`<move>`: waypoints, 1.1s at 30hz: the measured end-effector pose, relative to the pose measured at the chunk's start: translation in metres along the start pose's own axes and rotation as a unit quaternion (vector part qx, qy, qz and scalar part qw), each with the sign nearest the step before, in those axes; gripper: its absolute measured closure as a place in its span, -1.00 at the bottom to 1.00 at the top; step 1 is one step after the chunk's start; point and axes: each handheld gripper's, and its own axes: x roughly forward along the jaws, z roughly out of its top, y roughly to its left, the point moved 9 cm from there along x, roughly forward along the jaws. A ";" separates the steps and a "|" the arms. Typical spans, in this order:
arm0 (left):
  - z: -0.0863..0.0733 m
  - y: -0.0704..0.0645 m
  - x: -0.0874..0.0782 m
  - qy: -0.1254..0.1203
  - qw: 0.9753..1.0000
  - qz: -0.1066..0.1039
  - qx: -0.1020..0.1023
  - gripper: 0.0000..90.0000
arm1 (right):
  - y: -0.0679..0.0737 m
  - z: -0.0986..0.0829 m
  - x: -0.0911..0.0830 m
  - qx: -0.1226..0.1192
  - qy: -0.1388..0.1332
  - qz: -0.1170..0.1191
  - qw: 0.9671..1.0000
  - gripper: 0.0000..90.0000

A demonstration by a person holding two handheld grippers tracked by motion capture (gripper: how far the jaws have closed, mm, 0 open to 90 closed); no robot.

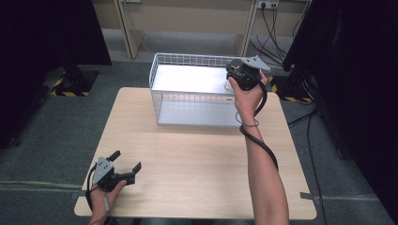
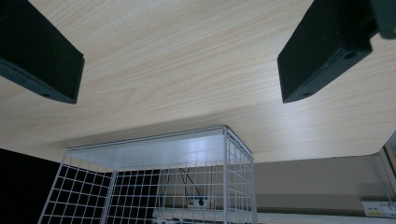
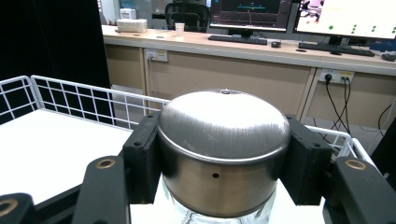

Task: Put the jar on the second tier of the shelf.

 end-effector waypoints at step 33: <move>0.000 -0.001 0.000 0.001 1.000 0.002 0.005 -0.99 | 0.002 -0.012 -0.032 0.027 0.010 0.025 0.999 -0.99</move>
